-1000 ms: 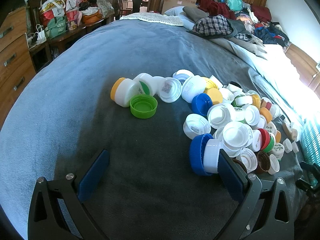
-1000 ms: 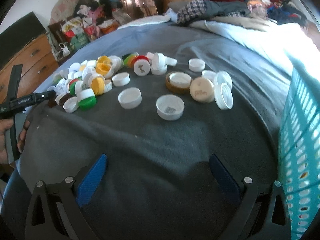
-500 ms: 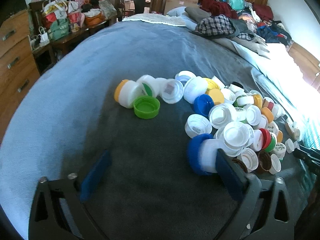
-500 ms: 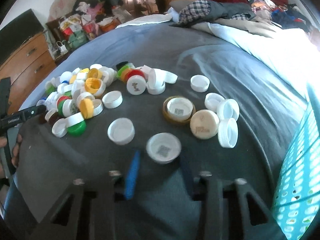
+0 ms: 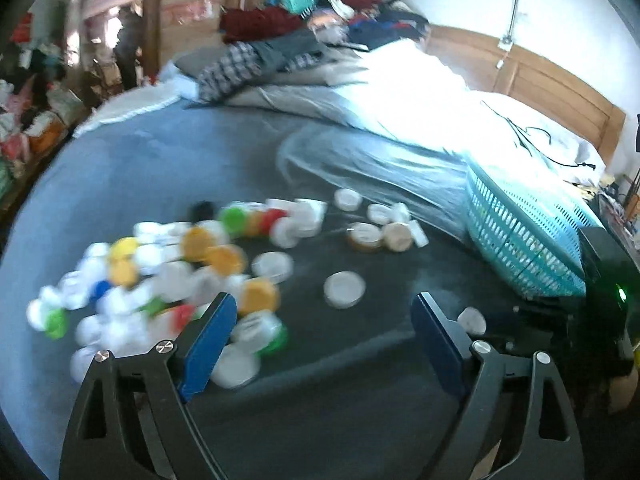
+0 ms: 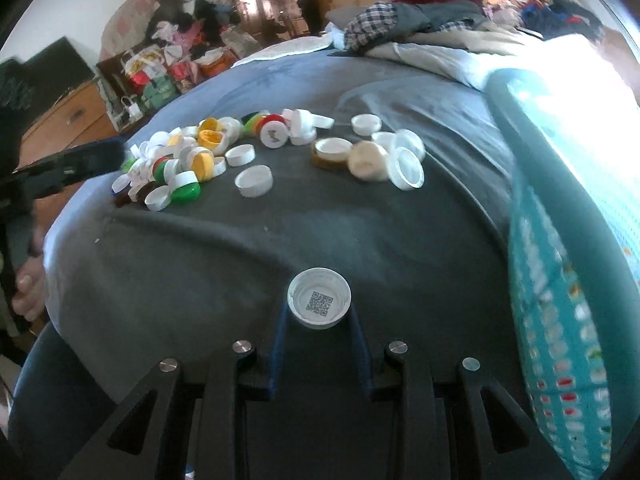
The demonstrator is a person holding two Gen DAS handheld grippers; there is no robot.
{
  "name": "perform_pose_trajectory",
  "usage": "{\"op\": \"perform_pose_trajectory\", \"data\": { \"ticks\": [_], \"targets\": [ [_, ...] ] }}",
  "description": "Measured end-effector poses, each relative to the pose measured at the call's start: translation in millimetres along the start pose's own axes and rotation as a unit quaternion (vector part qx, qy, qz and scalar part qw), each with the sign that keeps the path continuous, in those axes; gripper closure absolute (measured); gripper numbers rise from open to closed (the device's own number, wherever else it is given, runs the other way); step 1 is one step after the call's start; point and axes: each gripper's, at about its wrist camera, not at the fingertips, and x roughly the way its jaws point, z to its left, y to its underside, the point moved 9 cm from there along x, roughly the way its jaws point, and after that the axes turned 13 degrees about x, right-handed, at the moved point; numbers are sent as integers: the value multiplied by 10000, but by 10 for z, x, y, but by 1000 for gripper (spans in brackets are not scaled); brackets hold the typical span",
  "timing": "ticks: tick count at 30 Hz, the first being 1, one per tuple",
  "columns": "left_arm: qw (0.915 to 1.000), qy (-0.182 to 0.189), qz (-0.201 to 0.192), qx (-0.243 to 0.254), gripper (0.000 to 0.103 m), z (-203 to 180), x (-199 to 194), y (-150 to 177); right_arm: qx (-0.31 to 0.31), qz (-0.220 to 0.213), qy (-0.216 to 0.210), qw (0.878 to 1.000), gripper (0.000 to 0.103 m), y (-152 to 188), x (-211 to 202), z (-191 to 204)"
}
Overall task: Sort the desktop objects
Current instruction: 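Grasp the white QR-printed cap with the right tool while the left tool grasps a white cap, then carry both caps over the teal basket and open both tools to drop them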
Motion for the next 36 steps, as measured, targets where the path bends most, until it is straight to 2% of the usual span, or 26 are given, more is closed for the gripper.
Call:
{"op": "perform_pose_trajectory", "data": {
  "ticks": [3, 9, 11, 14, 17, 22, 26, 28, 31, 36],
  "targets": [
    [9998, 131, 133, -15, 18, -70, 272, -121, -59, -40, -50, 10000, 71, -2, -17, 8],
    [9986, 130, 442, 260, 19, -217, 513, -78, -58, -81, -151, 9998, 71, 0, 17, 38],
    [9984, 99, 527, 204, 21, -210, 565, -21, -48, -89, -171, 9998, 71, 4, 21, 44],
    [9978, 241, 611, 125, 35, -238, 652, -15, -45, -94, -185, 9998, 71, -3, 28, 54],
    [9956, 313, 862, 195, 78, -296, 780, 51, -37, -96, -180, 9998, 71, -5, 34, 58],
    [9966, 308, 761, 66, 78, -290, 639, 53, -6, -127, -196, 9997, 71, -35, -10, 85],
    [9989, 188, 433, 3, 78, -343, 282, -172, -135, -285, -268, 9991, 71, -118, -183, 220],
    [9996, 15, 271, -31, 78, -354, 64, -338, -262, -459, -259, 9983, 71, -206, -375, 319],
    [9999, -50, -18, -121, 78, -385, -221, -588, -333, -741, -245, 9964, 71, -349, -704, 385],
    [9992, 103, -374, 15, 78, -649, -525, -987, -230, -1276, -34, 9916, 71, -641, -1313, 217]
  ]
}}
